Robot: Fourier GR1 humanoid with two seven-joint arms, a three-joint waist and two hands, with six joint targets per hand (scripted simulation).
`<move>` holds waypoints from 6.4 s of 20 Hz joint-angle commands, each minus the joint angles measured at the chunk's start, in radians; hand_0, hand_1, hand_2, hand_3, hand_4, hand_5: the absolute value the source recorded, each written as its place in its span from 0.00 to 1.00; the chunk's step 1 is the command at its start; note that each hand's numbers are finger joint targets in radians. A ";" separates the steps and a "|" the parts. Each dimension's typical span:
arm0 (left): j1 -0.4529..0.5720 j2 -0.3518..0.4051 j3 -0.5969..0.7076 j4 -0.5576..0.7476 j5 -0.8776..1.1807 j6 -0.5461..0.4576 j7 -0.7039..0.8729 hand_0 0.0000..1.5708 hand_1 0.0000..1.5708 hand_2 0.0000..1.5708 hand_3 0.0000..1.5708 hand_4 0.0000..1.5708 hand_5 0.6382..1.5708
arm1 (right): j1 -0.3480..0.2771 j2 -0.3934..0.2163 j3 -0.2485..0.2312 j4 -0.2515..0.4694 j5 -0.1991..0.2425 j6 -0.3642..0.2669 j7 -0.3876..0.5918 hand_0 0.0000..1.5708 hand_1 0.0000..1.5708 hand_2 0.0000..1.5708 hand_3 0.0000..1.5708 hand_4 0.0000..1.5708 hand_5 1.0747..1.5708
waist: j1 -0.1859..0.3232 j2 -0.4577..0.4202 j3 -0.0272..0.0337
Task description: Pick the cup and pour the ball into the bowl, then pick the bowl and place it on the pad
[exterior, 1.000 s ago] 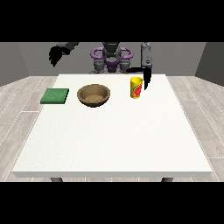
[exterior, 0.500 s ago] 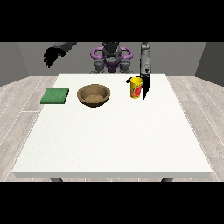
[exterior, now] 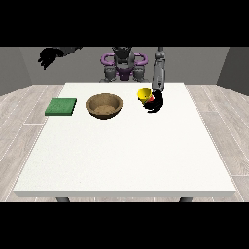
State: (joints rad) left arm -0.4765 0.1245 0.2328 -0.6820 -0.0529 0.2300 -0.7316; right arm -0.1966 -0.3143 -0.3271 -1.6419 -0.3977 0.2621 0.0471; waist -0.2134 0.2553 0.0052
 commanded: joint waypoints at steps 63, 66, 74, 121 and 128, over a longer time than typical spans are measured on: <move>-0.423 -0.010 -0.146 -0.462 -0.246 -0.060 0.960 0.00 0.00 0.00 0.00 0.68 1.00 | -0.090 0.006 -0.077 0.567 0.097 -0.135 -0.094 0.00 0.00 0.00 0.00 0.49 0.97 | 0.397 -0.271 -0.0166; -0.425 0.047 -0.049 -0.488 -0.074 -0.221 0.903 0.00 0.00 0.00 0.00 0.67 1.00 | -0.079 0.069 -0.072 0.574 0.111 -0.188 -0.142 0.00 0.00 0.00 0.00 0.48 0.98 | 0.444 -0.232 -0.0108; -0.451 0.248 0.107 -0.479 0.136 -0.483 0.875 0.00 0.00 0.00 0.00 0.67 0.98 | -0.146 0.116 -0.096 0.675 0.093 -0.203 -0.278 0.00 0.00 0.00 0.00 0.47 0.99 | 0.473 -0.071 -0.0047; -0.266 0.485 0.260 -0.580 0.419 -0.655 0.955 0.00 0.00 0.00 0.00 0.75 0.95 | -0.293 -0.054 0.008 1.072 0.268 -0.531 -0.288 1.00 1.00 1.00 0.81 0.65 0.95 | 0.456 -0.022 -0.0103; -0.194 0.580 0.339 -0.387 0.390 -0.684 0.888 0.00 0.00 0.00 0.00 0.76 0.97 | -0.377 -0.171 0.118 0.980 0.327 -0.457 0.027 1.00 1.00 1.00 0.62 0.67 0.97 | 0.316 -0.132 -0.0081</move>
State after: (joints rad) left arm -0.7083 0.6608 0.5328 -1.1563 0.3501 -0.4373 0.1995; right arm -0.5393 -0.4091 -0.2581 -0.6364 -0.1094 -0.2257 -0.0831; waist 0.1668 0.1623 -0.0068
